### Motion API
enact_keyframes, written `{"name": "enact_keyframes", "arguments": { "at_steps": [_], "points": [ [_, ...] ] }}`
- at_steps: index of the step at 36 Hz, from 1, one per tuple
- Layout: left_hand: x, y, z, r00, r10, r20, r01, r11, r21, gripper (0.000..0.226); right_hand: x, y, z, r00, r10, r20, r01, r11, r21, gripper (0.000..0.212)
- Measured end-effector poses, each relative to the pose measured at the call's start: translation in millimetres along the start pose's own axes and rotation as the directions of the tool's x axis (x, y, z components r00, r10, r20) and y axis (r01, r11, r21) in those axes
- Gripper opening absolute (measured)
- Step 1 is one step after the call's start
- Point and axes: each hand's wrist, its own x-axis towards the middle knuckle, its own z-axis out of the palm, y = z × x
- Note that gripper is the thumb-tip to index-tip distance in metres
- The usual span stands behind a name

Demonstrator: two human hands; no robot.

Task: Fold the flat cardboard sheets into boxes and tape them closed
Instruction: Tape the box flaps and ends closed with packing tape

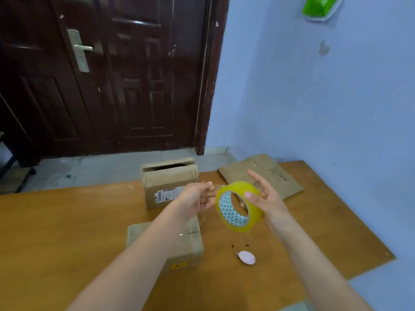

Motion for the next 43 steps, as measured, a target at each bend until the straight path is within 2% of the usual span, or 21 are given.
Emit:
{"name": "enact_keyframes", "arguments": {
  "at_steps": [2,6,10,12,15,19,23,26,28,32,36,43],
  "points": [
    [2.6,-0.9,5.3,0.998,-0.067,0.019,0.068,0.996,-0.061,0.023,-5.5,-0.8,-2.1,0.998,-0.068,-0.013,0.069,0.996,0.060,0.087],
    [10.3,-5.2,11.6,0.985,-0.173,0.025,0.174,0.969,-0.177,0.015,-12.2,-7.1,-1.1,0.986,-0.168,0.008,0.162,0.963,0.214,0.100],
    [15.6,-6.2,14.7,0.975,-0.196,0.104,0.214,0.956,-0.201,0.021,-13.9,-13.9,6.4,0.974,-0.213,-0.078,0.223,0.963,0.151,0.081],
    [15.0,-1.7,13.3,0.981,-0.159,0.108,0.170,0.980,-0.106,0.022,-13.6,-19.2,8.1,0.971,-0.216,-0.099,0.225,0.970,0.095,0.077],
    [10.7,12.7,5.4,0.993,-0.059,0.105,0.036,0.977,0.212,0.019,-12.6,-24.6,8.7,0.976,-0.191,-0.101,0.197,0.979,0.049,0.063],
    [5.4,36.5,4.4,0.989,0.060,0.131,-0.124,0.819,0.560,0.023,-8.2,-22.1,10.8,0.983,-0.150,-0.104,0.149,0.989,-0.010,0.055],
    [11.9,51.6,15.6,0.977,0.195,0.091,-0.197,0.641,0.741,0.024,-2.4,-16.7,16.8,0.991,-0.101,-0.091,0.100,0.995,-0.018,0.051],
    [19.2,58.2,16.2,0.944,0.301,0.134,-0.248,0.382,0.890,0.024,-0.2,-11.6,22.2,0.998,-0.015,-0.057,0.012,0.998,-0.054,0.051],
    [23.1,62.5,8.9,0.931,0.340,0.131,-0.236,0.291,0.927,0.028,-1.7,-8.2,25.4,0.997,0.071,-0.022,-0.073,0.991,-0.111,0.052],
    [35.3,63.1,-8.9,0.945,0.298,0.137,-0.210,0.226,0.951,0.031,-6.0,-1.4,25.6,0.969,0.247,-0.017,-0.246,0.952,-0.183,0.057],
    [48.9,47.8,-14.4,0.957,0.235,0.172,-0.215,0.174,0.961,0.032,-3.5,-0.4,27.2,0.939,0.345,-0.015,-0.339,0.912,-0.231,0.058],
    [58.8,32.8,-23.7,0.950,0.263,0.168,-0.229,0.220,0.948,0.026,-14.6,13.0,22.8,0.897,0.439,0.044,-0.400,0.852,-0.339,0.068]
  ]
}}
